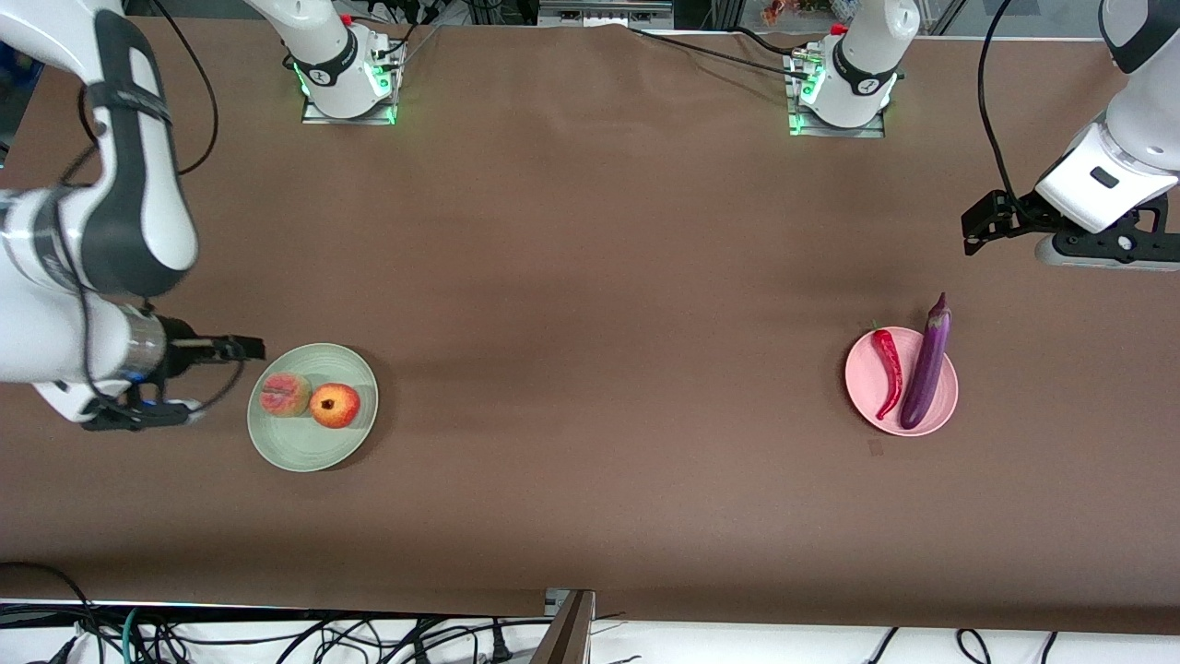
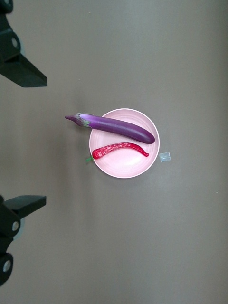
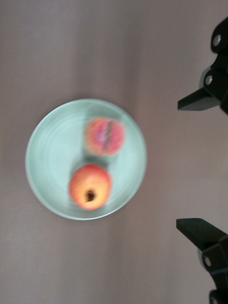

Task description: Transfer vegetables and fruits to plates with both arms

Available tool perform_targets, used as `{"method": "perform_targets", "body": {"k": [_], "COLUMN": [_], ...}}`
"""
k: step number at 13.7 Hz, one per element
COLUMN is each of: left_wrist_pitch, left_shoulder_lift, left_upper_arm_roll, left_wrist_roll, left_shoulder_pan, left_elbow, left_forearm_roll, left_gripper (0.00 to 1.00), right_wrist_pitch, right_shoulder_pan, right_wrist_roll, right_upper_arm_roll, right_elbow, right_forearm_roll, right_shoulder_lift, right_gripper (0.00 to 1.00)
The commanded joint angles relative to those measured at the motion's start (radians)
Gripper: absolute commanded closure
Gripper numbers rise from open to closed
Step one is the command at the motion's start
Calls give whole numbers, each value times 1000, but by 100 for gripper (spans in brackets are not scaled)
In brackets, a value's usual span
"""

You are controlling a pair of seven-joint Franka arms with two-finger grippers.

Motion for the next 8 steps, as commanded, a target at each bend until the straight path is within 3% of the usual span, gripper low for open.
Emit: {"method": "perform_targets", "body": {"k": [1,4,8], "left_wrist_pitch": [-29,-29,-30], "left_shoulder_lift": [21,21,21], "left_upper_arm_roll": [1,0,-5], "left_wrist_roll": [9,7,7], "left_shoulder_pan": [-3,-5,-5], "left_elbow": [42,42,42], "left_forearm_roll": [-14,-13,-14], "left_gripper": [0,0,0], "right_wrist_pitch": [-133,-181,-220], "right_shoulder_pan": [-1,0,-9], "right_wrist_roll": [7,5,-7], "right_upper_arm_roll": [-3,-1,4], "right_elbow": [-27,-23,-60], "right_forearm_roll": [-29,-91,-85], "right_shoulder_lift": [-114,-206,-321], "right_gripper": [0,0,0]}}
